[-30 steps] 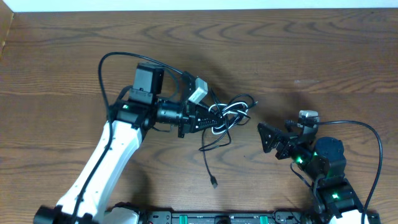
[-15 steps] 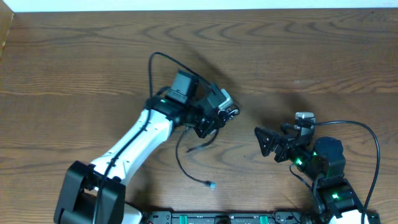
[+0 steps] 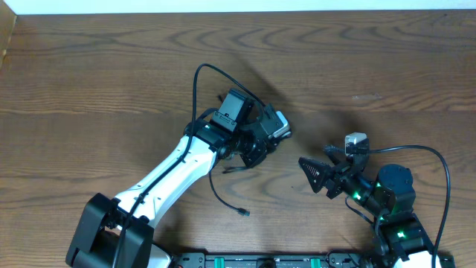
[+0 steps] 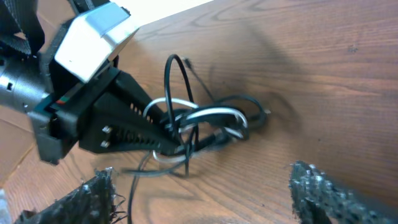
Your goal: Untangle cables
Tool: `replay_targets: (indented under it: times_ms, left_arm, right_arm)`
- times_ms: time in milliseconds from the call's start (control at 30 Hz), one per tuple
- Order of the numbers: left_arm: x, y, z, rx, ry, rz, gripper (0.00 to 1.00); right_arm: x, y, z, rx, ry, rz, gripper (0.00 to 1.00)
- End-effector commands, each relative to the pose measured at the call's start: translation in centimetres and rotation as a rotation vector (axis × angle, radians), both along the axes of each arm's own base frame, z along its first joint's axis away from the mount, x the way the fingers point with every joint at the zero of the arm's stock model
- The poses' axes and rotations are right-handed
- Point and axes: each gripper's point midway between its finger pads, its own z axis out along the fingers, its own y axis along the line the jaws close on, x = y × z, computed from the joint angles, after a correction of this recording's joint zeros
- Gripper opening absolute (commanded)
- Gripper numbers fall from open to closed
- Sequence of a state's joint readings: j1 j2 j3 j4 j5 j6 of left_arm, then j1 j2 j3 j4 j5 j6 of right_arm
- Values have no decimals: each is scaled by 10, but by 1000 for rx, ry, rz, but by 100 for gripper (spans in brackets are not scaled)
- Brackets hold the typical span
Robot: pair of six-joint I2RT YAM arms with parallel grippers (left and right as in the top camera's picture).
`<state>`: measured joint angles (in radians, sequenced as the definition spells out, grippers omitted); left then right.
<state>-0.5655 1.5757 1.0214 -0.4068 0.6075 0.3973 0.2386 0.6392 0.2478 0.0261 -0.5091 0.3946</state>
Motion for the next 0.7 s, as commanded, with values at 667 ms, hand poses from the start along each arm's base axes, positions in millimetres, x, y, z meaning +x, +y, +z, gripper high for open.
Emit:
replay_targets:
  times_ms: [667]
  left_arm:
    - [-61,-44,51,-291,138,-266,8]
  right_arm:
    - [9,15,28,82,-99,71,62]
